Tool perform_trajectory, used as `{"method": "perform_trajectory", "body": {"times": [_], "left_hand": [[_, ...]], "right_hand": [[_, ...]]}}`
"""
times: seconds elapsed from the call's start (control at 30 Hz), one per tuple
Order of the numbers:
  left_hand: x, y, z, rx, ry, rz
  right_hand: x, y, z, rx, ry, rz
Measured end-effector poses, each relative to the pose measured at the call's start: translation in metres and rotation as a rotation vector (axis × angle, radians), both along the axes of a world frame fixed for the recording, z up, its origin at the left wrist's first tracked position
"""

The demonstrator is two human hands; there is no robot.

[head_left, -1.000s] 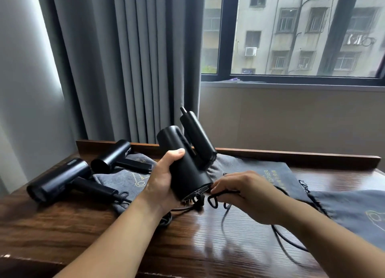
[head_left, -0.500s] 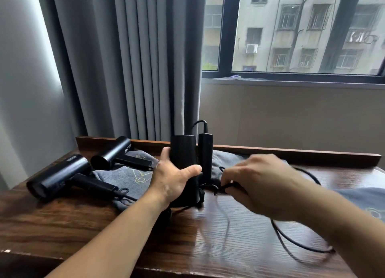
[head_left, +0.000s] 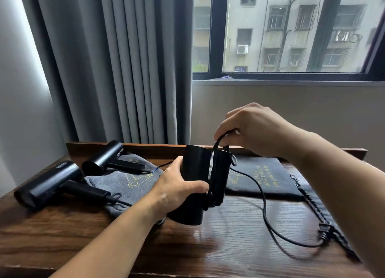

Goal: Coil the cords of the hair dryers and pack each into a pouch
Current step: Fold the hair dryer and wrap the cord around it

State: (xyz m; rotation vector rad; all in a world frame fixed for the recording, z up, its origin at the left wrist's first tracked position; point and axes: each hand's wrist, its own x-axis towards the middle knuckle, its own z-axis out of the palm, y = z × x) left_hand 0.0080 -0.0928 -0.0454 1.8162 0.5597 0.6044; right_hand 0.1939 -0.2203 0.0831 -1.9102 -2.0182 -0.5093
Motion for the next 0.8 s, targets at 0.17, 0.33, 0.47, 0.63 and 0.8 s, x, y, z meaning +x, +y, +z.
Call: {"method": "perform_trajectory", "body": {"times": [0.17,0.33,0.47,0.63,0.8], "left_hand": [[-0.006,0.000,0.004,0.053,0.038,-0.117],[-0.013,0.000,0.011,0.039,0.032,-0.243],[-0.016,0.001,0.016,0.013,0.017,-0.349],[-0.018,0.003,0.024,-0.102,-0.075,-0.505],[-0.007,0.003,0.021,-0.316,-0.365,-0.521]], "right_hand": [[0.018,0.013,0.003,-0.052,0.111,0.006],[0.038,0.020,0.001,-0.088,0.148,0.043],[0.051,0.023,-0.009,-0.113,0.168,0.063],[0.067,0.021,-0.022,-0.109,0.173,0.006],[0.075,0.019,-0.054,-0.030,0.251,-0.098]]}}
